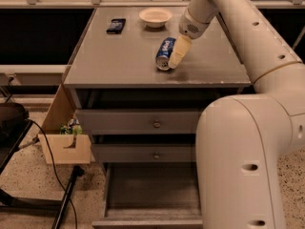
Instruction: Place pepsi can into bottom drawer
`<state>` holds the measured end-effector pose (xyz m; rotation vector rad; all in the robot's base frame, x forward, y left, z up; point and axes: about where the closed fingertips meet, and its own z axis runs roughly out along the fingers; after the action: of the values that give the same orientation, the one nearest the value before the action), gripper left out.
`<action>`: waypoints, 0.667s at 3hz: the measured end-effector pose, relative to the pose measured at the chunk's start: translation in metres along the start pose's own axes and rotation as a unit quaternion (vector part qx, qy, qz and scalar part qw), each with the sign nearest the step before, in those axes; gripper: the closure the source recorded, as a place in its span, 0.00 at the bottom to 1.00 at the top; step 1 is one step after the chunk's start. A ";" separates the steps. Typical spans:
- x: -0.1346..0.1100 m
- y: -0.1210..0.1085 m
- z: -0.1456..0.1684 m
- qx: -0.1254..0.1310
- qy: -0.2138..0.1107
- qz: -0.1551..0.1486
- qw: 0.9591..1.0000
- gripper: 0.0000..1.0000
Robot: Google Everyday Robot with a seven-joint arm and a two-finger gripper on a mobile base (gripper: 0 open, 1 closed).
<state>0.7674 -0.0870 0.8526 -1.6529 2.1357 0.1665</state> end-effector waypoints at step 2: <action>-0.018 0.011 0.028 -0.021 0.012 0.000 1.000 0.00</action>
Offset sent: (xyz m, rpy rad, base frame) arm -0.0308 0.0143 0.0191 -0.0063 0.0397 0.0128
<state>0.7677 -0.0578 0.8331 -1.6873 2.1625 0.1938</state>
